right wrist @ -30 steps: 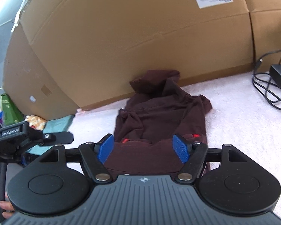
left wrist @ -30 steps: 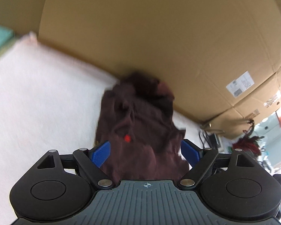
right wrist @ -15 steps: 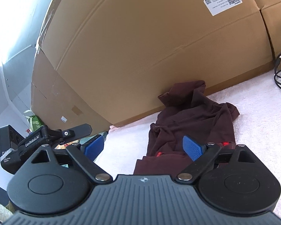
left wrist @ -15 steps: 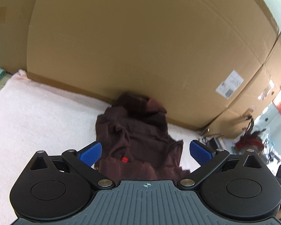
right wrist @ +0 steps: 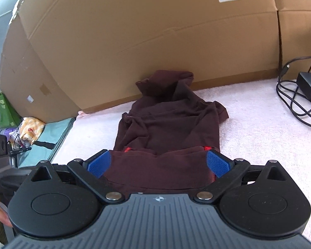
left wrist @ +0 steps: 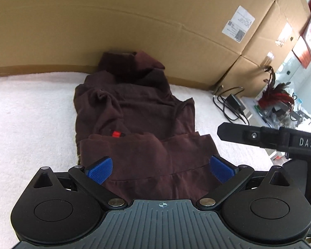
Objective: Fold clothes
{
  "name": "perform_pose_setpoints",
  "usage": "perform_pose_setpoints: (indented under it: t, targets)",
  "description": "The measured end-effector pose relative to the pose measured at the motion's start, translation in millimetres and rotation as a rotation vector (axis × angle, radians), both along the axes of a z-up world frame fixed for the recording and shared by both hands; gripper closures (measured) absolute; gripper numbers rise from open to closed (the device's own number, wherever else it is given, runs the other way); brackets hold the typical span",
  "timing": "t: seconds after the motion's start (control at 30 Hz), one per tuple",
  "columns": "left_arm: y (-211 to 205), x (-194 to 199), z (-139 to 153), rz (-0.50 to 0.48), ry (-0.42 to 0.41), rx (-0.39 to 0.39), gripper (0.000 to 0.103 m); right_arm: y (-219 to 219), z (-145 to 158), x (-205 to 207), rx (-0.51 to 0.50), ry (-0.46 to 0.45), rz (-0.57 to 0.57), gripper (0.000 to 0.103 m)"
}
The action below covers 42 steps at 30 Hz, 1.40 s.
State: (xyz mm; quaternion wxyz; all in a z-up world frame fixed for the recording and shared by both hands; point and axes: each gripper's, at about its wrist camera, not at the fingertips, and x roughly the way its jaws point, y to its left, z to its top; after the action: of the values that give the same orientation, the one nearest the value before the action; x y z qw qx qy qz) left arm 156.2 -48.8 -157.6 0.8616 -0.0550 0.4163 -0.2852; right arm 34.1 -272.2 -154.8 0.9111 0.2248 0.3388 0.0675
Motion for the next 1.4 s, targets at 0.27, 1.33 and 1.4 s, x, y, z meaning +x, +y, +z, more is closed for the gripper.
perform_pose_setpoints:
  t: [0.27,1.33,1.4]
  targets:
    - [-8.3,-5.6,20.4,0.042,-0.121,0.083,0.000,-2.9,10.8,10.1,0.031,-0.028,0.005,0.004]
    - [-18.6,24.4,-27.4,-0.055,0.007,0.042,0.000,-5.6,-18.0,42.5,0.114,0.107,-0.006,0.036]
    - [-16.8,33.9,-35.8,-0.050,0.041,0.052,0.000,-9.4,-27.7,47.9,0.112,0.136,-0.018,0.038]
